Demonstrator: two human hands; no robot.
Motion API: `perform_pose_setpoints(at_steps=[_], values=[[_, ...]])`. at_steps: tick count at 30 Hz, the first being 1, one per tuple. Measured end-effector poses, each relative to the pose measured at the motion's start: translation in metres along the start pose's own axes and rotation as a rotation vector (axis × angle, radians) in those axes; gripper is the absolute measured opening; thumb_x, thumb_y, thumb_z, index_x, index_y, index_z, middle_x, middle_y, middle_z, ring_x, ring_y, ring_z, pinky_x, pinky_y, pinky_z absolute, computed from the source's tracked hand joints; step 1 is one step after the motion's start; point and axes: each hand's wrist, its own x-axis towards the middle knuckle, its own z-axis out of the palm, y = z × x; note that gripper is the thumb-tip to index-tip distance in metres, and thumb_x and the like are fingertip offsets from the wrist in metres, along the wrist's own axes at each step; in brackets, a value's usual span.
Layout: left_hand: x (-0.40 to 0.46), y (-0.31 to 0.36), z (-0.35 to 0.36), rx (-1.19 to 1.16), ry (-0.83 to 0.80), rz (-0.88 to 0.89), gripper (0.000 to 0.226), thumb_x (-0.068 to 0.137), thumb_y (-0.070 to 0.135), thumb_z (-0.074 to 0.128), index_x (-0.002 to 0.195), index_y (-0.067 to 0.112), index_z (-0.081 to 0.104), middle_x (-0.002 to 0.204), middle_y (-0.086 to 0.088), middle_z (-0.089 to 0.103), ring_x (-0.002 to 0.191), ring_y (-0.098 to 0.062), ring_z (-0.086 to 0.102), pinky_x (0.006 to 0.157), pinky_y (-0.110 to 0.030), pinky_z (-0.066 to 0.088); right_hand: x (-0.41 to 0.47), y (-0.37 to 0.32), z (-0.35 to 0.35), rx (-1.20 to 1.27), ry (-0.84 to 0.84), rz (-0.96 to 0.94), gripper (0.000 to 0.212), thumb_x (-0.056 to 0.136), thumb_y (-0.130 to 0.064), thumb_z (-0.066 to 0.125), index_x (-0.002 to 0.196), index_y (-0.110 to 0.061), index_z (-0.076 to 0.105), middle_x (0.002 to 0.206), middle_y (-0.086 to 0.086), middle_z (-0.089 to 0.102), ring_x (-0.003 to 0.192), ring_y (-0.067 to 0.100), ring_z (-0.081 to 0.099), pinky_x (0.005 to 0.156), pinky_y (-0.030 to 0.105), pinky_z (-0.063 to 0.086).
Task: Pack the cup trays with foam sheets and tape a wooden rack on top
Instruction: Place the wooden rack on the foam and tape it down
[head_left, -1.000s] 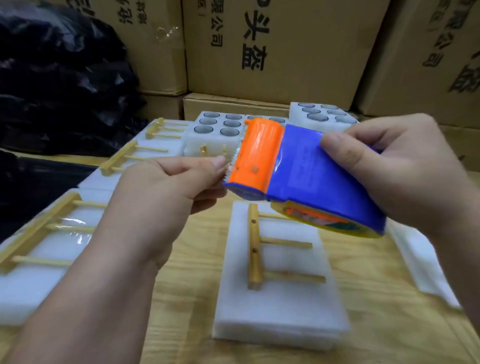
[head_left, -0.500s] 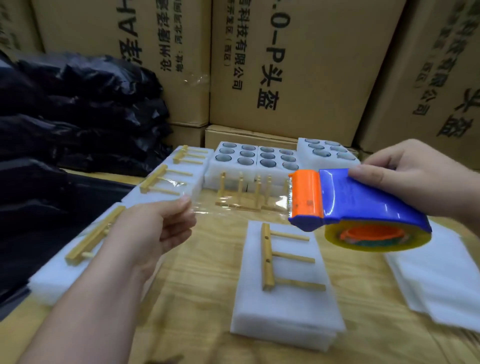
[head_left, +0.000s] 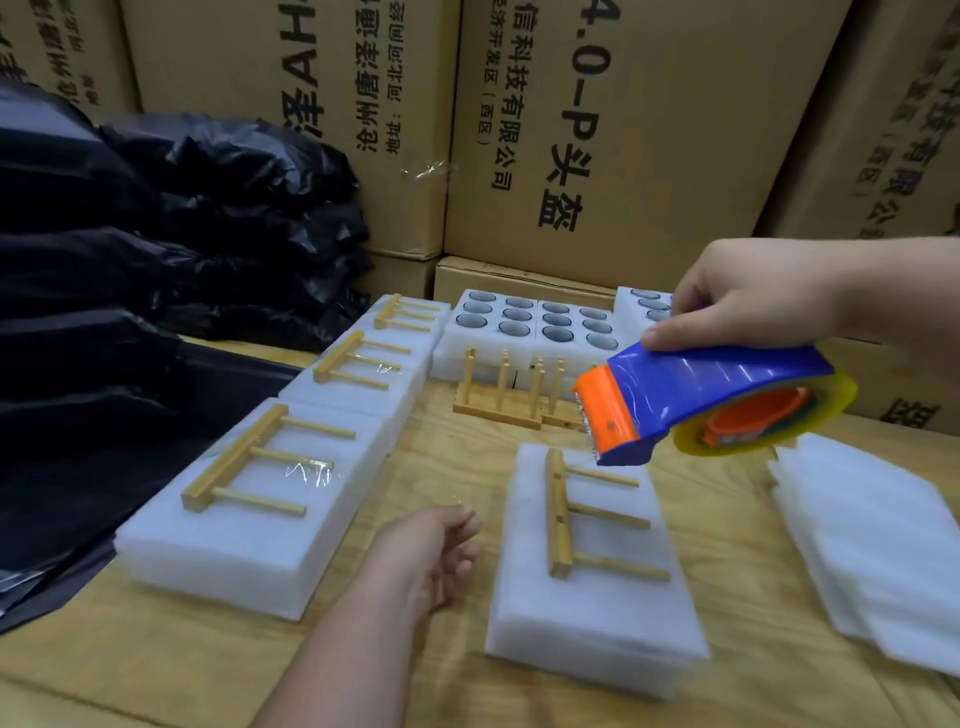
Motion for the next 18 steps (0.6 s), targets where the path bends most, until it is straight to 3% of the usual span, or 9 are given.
perform_pose_setpoints(at_steps=[12, 18], values=[[0.008, -0.009, 0.014, 0.275, 0.049, 0.011, 0.021, 0.097, 0.017, 0.061, 0.079, 0.009, 0.068, 0.055, 0.003, 0.067, 0.037, -0.007, 0.058, 0.036, -0.013, 0.037, 0.027, -0.036, -0.019, -0.184, -0.06, -0.074, 0.055, 0.082, -0.072, 0.06, 0.083, -0.02, 0.075, 0.067, -0.008, 0.074, 0.063, 0.005, 0.071, 0.05, 0.02, 0.05], [0.003, -0.012, 0.018, 0.468, 0.081, 0.093, 0.017, 0.079, 0.014, 0.06, 0.066, 0.007, 0.067, 0.056, -0.007, 0.064, 0.034, -0.018, 0.049, 0.039, -0.018, 0.038, 0.033, -0.044, -0.018, -0.211, -0.075, -0.09, 0.051, 0.085, -0.071, 0.06, 0.086, -0.022, 0.075, 0.067, -0.01, 0.074, 0.063, 0.002, 0.07, 0.048, 0.017, 0.049]])
